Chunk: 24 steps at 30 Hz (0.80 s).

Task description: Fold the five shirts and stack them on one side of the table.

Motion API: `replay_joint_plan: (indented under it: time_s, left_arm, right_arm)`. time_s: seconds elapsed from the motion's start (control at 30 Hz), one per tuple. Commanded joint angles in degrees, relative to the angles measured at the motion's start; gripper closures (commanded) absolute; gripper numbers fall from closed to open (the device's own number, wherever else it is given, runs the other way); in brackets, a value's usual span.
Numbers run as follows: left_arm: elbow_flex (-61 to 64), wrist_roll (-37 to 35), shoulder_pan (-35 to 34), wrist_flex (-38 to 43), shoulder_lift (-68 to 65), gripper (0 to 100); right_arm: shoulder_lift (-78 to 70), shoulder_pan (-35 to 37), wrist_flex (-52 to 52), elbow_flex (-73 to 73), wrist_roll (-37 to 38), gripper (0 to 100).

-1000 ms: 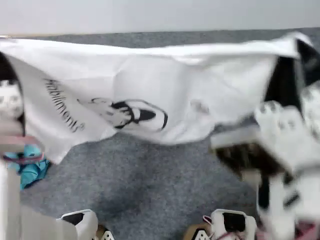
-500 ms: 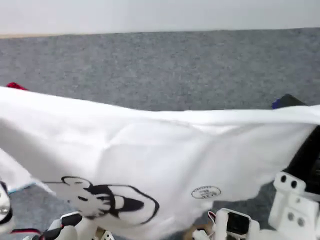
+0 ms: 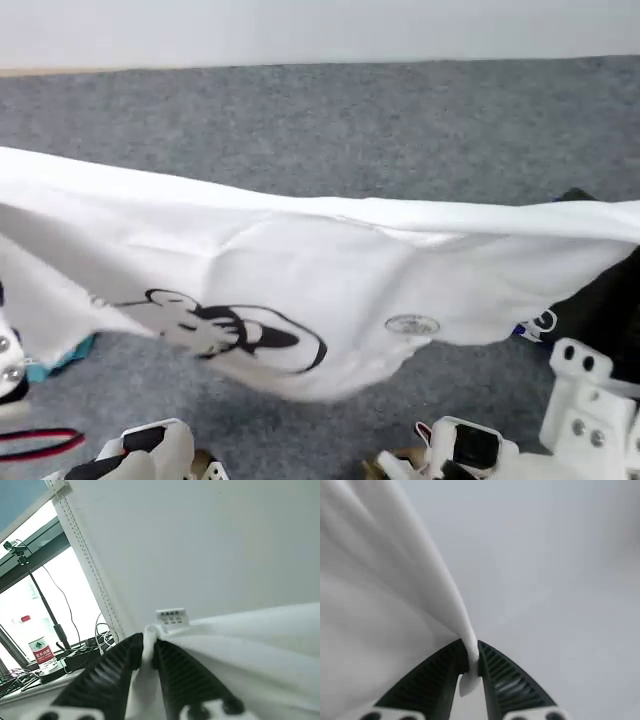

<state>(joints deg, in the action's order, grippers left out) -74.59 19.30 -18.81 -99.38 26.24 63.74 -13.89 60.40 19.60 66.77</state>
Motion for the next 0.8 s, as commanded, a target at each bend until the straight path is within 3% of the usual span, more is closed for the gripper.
replay_joint_plan:
  time_s: [0.0,0.23,0.43,0.63,0.77]
  left_arm:
    - [3.3,0.4,-0.2,-1.2,-0.4,99]
    - [15.9,0.4,0.0,-1.2,5.1,99]
    - [36.6,1.0,0.0,-1.2,18.6,99]
    - [56.0,10.4,-0.1,-1.1,35.6,99]
    - [61.7,16.2,-0.3,-0.9,43.4,99]
  right_arm:
    - [-3.0,-1.0,-6.7,0.2,2.0,98.7]
    - [-7.0,-1.0,-10.9,0.4,2.2,98.7]
    - [-7.4,-1.0,-10.9,0.4,2.3,98.7]
    - [-7.3,-1.0,-11.5,0.4,2.3,98.7]
    - [-7.2,-1.0,-12.3,0.4,3.9,98.7]
